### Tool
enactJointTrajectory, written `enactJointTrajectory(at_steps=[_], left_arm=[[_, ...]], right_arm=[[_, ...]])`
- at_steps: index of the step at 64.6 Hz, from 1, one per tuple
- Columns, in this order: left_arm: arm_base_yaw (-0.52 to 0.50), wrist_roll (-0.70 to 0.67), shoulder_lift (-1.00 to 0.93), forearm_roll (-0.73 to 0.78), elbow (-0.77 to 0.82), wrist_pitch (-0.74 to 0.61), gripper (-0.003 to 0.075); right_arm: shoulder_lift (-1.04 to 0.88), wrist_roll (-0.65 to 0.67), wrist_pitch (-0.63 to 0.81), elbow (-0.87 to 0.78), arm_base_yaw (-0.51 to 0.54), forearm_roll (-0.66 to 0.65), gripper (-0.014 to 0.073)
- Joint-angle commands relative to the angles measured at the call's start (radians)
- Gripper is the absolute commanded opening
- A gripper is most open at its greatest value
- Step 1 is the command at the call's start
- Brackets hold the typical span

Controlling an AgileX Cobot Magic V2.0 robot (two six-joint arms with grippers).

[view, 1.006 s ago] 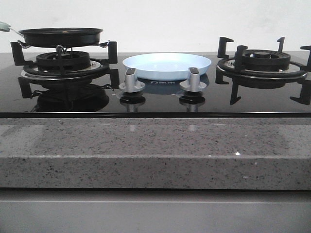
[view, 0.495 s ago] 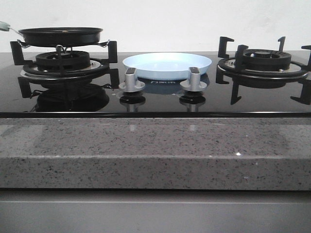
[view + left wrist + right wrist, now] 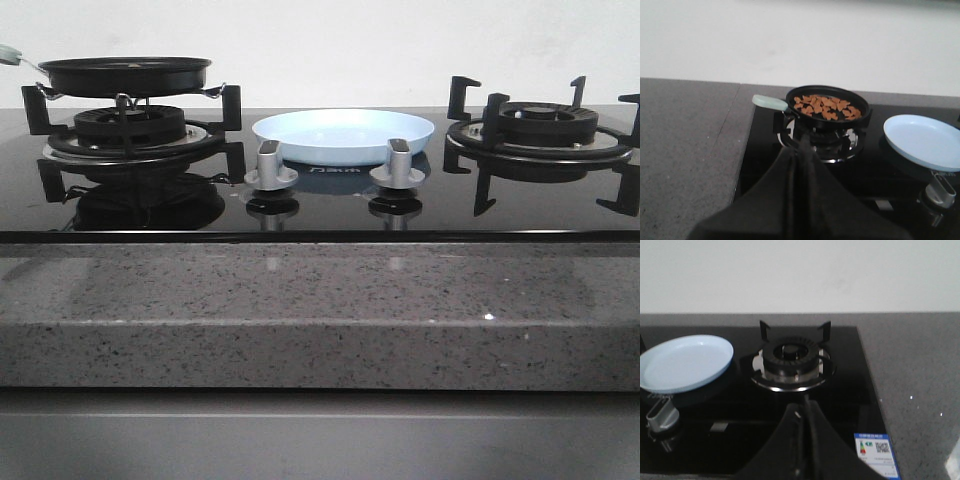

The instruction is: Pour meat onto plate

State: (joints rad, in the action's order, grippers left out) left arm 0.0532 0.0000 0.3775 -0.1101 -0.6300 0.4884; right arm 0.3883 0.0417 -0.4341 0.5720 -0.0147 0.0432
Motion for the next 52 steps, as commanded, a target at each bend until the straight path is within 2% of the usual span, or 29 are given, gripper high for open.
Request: enactJointTrajectory(at_steps=[1, 18, 37, 41, 43, 49, 52], left_arm=[[0.008, -0.006, 0.071, -0.008, -0.05, -0.04, -0.002], [0.008, -0.006, 0.151, -0.006, -0.046, -0.044, -0.002], [0.008, 0.0, 0.164, -0.001, -0.046, -0.042, -0.0011], [0.008, 0.0, 0.164, 0.003, -0.046, -0.042, 0.0056], [0.008, 0.0, 0.164, 0.003, -0.046, -0.042, 0.0106], [0.008, 0.0, 0.164, 0.003, -0.046, -0.042, 0.0353], [0.008, 0.0, 0.164, 0.003, -0.046, -0.042, 0.0426]], right_arm=[[0.082, -0.005, 0.025, 0.043, 0.002, 0.0, -0.0115], [0.21, -0.005, 0.023, 0.043, 0.002, 0.0, -0.0115], [0.231, -0.005, -0.019, 0.043, 0.002, 0.0, -0.0102], [0.231, -0.005, -0.028, 0.043, 0.002, 0.0, -0.0038], [0.231, -0.005, -0.031, 0.043, 0.002, 0.0, 0.0022], [0.231, -0.006, -0.038, 0.043, 0.002, 0.0, 0.0259], [0.231, -0.006, -0.039, 0.043, 0.002, 0.002, 0.0353]])
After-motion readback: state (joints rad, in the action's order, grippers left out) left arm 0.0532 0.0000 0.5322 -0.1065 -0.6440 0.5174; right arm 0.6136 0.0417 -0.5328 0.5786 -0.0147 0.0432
